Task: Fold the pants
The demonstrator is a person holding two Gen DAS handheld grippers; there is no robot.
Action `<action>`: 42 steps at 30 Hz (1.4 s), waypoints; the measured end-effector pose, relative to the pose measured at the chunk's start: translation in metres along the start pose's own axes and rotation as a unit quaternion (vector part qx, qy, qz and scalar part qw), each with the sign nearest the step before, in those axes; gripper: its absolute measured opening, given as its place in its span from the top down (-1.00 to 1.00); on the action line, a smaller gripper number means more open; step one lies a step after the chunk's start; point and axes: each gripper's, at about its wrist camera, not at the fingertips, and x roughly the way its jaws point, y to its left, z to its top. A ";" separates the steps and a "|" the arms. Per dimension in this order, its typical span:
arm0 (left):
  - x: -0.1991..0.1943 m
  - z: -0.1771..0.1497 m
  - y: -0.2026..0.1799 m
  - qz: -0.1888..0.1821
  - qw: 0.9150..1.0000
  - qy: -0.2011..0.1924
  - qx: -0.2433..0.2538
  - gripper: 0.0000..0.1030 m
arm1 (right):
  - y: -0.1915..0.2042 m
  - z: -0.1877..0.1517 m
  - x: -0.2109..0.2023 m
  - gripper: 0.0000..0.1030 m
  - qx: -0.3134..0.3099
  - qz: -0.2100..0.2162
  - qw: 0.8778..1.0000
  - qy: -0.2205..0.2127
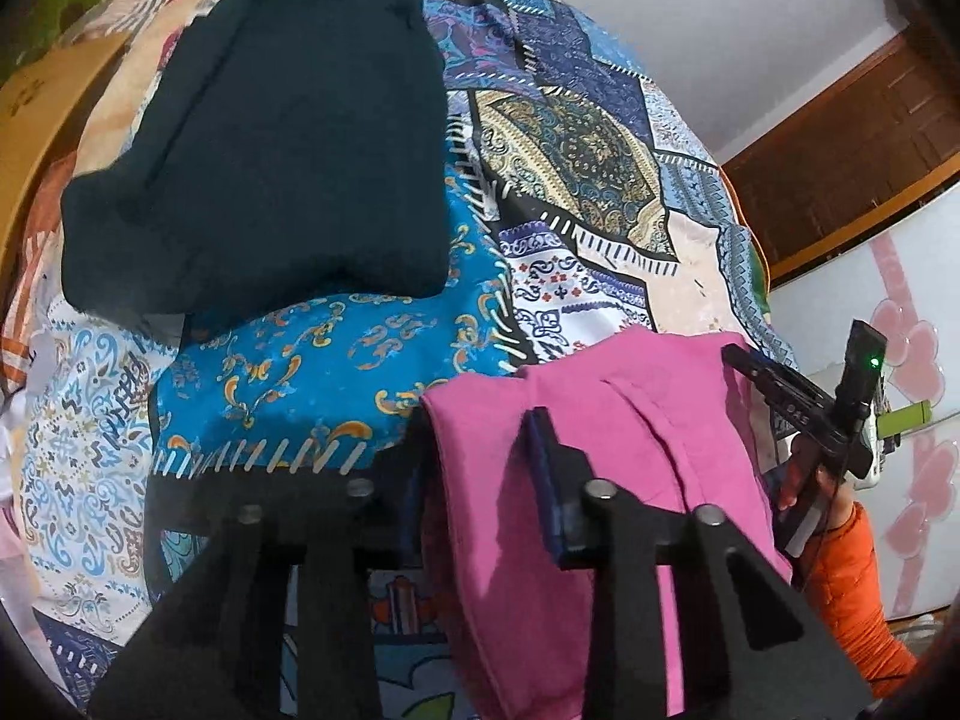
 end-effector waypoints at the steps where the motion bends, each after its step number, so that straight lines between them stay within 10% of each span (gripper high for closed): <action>1: -0.002 0.000 -0.004 0.005 1.000 -0.006 0.009 0.60 | 0.002 0.001 0.002 0.60 -0.007 -0.007 1.000 -0.007; 11: -0.013 -0.015 -0.054 0.192 0.965 -0.103 0.145 0.67 | 0.004 0.003 0.000 0.99 -0.024 -0.030 0.999 -0.034; 18: -0.015 -0.006 -0.039 0.169 0.974 -0.083 0.125 0.46 | 0.006 0.007 -0.004 0.92 -0.030 -0.030 0.999 -0.016; 23: -0.033 -0.004 -0.047 0.166 0.972 -0.096 0.133 0.37 | 0.023 0.010 -0.031 0.30 -0.044 -0.001 0.998 -0.033; 30: -0.044 0.001 -0.068 0.118 0.977 -0.090 0.150 -0.36 | 0.074 0.014 -0.059 -0.14 -0.077 0.108 0.991 -0.032; 36: -0.016 -0.005 -0.073 0.114 0.981 -0.035 0.151 -0.39 | 0.121 0.006 -0.053 -0.30 -0.086 0.188 0.978 0.015; 42: 0.008 -0.025 -0.072 0.133 0.974 0.000 0.183 -0.44 | 0.145 -0.021 -0.019 -0.31 -0.102 0.159 0.977 0.101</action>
